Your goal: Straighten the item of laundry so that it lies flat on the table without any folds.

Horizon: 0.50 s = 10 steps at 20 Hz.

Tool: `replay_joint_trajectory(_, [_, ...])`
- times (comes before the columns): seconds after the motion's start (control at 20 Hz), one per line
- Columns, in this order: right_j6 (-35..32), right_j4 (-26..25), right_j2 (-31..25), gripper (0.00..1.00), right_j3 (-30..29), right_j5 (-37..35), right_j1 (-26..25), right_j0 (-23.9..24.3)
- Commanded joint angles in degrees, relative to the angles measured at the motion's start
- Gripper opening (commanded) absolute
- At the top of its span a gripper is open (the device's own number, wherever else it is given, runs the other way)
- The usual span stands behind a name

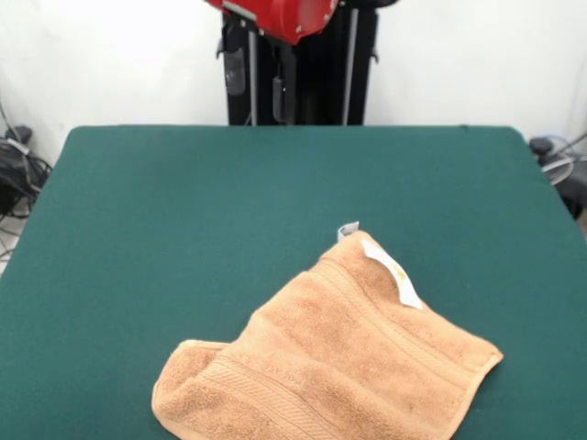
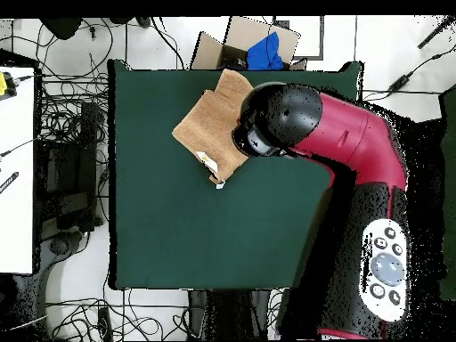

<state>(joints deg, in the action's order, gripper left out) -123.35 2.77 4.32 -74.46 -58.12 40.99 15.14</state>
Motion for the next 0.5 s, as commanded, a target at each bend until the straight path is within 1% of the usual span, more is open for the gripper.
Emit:
replay_joint_trajectory(0.05, [4.4, -3.95, -3.69, 1.0, -10.38, 3.29, 0.6, -0.99])
replay_joint_trajectory(0.2, [3.52, -3.8, -4.18, 1.0, -10.2, 3.16, 0.56, -0.83])
replay_joint_trajectory(0.5, [1.87, -3.81, -4.26, 1.0, -7.88, 0.99, 0.19, -1.65])
